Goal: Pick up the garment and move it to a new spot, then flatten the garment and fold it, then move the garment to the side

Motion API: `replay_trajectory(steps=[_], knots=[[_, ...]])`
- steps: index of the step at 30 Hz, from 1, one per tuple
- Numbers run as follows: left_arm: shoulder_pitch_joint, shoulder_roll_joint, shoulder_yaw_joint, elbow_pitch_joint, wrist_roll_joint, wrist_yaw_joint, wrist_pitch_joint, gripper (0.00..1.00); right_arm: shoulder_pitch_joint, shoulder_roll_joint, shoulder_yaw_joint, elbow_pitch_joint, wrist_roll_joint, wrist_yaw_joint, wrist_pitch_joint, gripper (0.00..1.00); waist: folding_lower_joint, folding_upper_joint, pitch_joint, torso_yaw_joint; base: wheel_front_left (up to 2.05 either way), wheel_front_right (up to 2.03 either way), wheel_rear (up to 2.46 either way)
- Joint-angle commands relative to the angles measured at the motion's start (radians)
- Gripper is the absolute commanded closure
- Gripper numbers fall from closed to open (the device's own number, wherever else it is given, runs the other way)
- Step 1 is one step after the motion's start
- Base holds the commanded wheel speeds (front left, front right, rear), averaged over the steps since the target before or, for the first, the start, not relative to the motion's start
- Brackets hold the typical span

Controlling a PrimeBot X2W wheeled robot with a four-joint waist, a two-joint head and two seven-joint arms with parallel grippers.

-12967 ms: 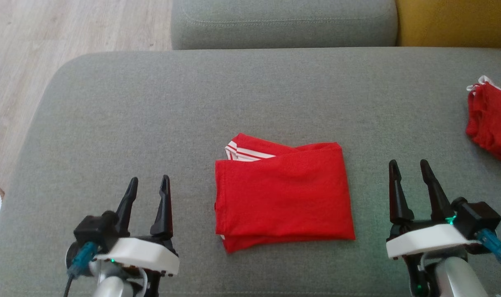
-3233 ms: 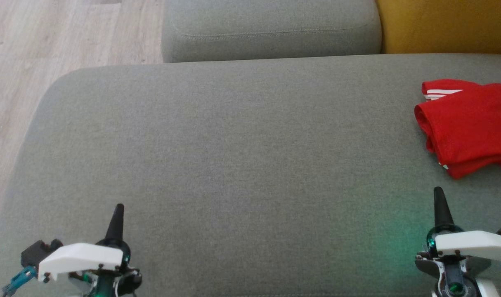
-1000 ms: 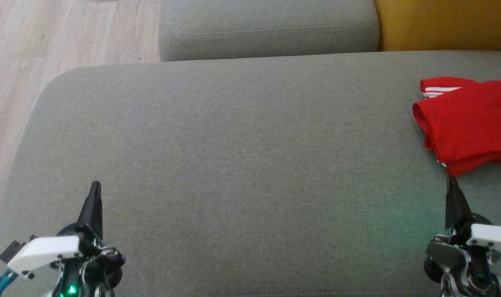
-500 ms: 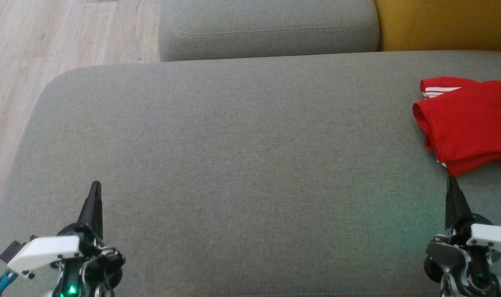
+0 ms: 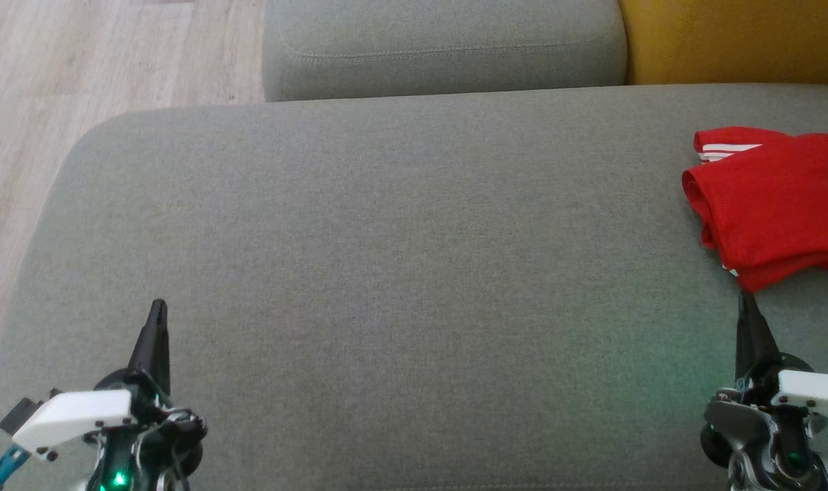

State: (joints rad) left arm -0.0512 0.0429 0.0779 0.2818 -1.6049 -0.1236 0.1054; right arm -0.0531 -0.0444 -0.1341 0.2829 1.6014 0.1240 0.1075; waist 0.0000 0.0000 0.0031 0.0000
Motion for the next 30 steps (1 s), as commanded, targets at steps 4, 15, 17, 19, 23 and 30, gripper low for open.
replay_trajectory(steps=[4, 15, 17, 19, 23, 30], knots=[[-0.057, 0.008, 0.036, -0.036, -0.003, -0.007, 0.008, 1.00, -0.055, -0.006, 0.020, -0.038, 0.007, 0.007, 0.006, 1.00, 0.0000, 0.0000, 0.000, 0.000, 0.00, 0.00, 0.00], [-0.057, 0.008, 0.036, -0.037, -0.003, -0.007, 0.008, 1.00, -0.055, -0.006, 0.020, -0.038, 0.007, 0.007, 0.006, 1.00, 0.0000, 0.0000, 0.000, 0.000, 0.00, 0.00, 0.00], [-0.057, 0.008, 0.036, -0.037, -0.003, -0.007, 0.008, 1.00, -0.055, -0.006, 0.020, -0.038, 0.007, 0.007, 0.006, 1.00, 0.0000, 0.0000, 0.000, 0.000, 0.00, 0.00, 0.00], [-0.057, 0.008, 0.036, -0.037, -0.003, -0.007, 0.008, 1.00, -0.055, -0.006, 0.020, -0.038, 0.007, 0.007, 0.006, 1.00, 0.0000, 0.0000, 0.000, 0.000, 0.00, 0.00, 0.00], [-0.057, 0.008, 0.036, -0.037, -0.003, -0.007, 0.008, 1.00, -0.055, -0.006, 0.020, -0.038, 0.007, 0.007, 0.006, 1.00, 0.0000, 0.0000, 0.000, 0.000, 0.00, 0.00, 0.00], [-0.057, 0.008, 0.037, -0.037, -0.003, -0.007, 0.008, 1.00, -0.055, -0.006, 0.020, -0.038, 0.007, 0.007, 0.006, 1.00, 0.0000, 0.0000, 0.000, 0.000, 0.00, 0.00, 0.00]])
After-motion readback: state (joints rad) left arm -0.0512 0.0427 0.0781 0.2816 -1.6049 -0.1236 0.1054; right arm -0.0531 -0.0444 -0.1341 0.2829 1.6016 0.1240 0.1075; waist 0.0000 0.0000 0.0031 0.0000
